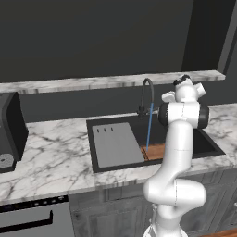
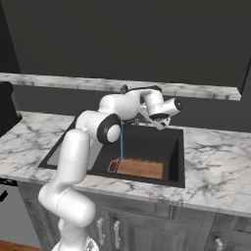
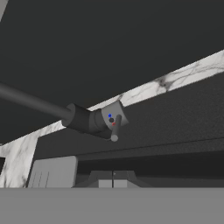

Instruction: Turn on the sink faucet with hot water and rinse the cutting board for ten seconds, then turn off the faucet. Push the cutting board to reach the water if necessary.

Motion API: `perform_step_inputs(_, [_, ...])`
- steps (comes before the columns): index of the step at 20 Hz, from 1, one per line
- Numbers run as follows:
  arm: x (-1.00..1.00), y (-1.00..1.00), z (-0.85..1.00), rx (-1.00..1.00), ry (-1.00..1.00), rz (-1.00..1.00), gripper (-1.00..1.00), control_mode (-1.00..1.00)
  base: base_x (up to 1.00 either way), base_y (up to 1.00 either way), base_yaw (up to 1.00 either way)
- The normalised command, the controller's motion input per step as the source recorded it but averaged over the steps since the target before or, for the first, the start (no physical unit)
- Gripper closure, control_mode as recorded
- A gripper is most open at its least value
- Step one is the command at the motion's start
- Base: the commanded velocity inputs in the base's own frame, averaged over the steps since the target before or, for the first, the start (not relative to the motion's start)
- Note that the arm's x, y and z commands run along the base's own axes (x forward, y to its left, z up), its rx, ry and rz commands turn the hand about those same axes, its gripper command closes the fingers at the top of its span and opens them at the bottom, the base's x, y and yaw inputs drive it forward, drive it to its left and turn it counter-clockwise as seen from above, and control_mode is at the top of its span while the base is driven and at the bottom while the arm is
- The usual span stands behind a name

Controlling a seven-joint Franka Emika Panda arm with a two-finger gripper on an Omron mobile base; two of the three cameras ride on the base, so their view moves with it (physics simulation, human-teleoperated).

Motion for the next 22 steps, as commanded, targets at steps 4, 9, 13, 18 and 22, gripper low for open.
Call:
perform_step_inputs(4, [0.0,0.0,0.0,0.0,0.0,0.0,1.0,-1.0,0.0,0.0,0.0])
perform_step_inputs(9, [0.0,0.0,0.0,0.0,0.0,0.0,1.0,-1.0,0.0,0.0,0.0])
perform_step_inputs(13, [0.0,0.0,0.0,0.0,0.0,0.0,1.0,-1.0,0.0,0.0,0.0])
perform_step_inputs(18, [0.0,0.0,0.0,0.0,0.0,0.0,1.0,-1.0,0.0,0.0,0.0])
perform_step_inputs(22, [0.0,0.0,0.0,0.0,0.0,0.0,1.0,-1.0,0.0,0.0,0.0])
